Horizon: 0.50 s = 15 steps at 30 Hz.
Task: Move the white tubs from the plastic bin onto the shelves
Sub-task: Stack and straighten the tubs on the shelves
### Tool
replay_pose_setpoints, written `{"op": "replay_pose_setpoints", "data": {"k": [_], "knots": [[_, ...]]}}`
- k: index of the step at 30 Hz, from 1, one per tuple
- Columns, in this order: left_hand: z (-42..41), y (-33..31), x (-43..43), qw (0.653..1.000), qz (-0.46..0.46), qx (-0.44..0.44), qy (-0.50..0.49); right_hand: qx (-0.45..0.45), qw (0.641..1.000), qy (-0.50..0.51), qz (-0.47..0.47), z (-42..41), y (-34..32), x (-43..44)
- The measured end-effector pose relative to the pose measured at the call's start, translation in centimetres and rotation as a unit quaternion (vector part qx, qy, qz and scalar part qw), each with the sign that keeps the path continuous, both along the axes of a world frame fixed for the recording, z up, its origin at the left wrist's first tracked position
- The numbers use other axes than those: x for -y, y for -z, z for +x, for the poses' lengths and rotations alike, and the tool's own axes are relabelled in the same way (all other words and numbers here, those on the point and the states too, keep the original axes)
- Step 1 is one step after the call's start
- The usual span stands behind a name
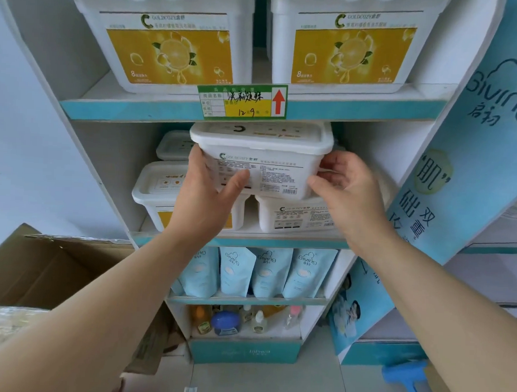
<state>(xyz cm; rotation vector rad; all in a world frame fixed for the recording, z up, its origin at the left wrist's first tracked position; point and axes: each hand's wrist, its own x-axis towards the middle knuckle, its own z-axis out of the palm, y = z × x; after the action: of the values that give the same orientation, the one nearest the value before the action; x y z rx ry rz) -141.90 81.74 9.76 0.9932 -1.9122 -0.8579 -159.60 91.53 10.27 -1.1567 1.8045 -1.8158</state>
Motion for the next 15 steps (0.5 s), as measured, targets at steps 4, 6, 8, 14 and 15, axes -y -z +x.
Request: {"op": "replay_pose_setpoints", "data": {"k": [4,6,8,14,15], "knots": [[0.8,0.0,0.9,1.000,0.018,0.014,-0.014,0.080,0.992,-0.087,0.033,0.7,-0.1,1.8],[1.0,0.2,1.0,0.999,0.020,0.019,-0.036,0.111,0.985,-0.127,0.025,1.3,-0.2,2.5],[1.3,0.6,0.5,0.995,0.003,0.055,-0.081,0.092,0.983,-0.153,0.028,1.7,0.0,2.9],[3.5,0.6,0.5,0.991,0.024,0.065,-0.115,0.023,0.980,-0.186,0.059,3.6,0.4,3.9],[3.8,0.6,0.7,0.991,0.024,0.061,-0.119,0.014,0.980,-0.187,0.068,3.9,0.1,4.2]]}}
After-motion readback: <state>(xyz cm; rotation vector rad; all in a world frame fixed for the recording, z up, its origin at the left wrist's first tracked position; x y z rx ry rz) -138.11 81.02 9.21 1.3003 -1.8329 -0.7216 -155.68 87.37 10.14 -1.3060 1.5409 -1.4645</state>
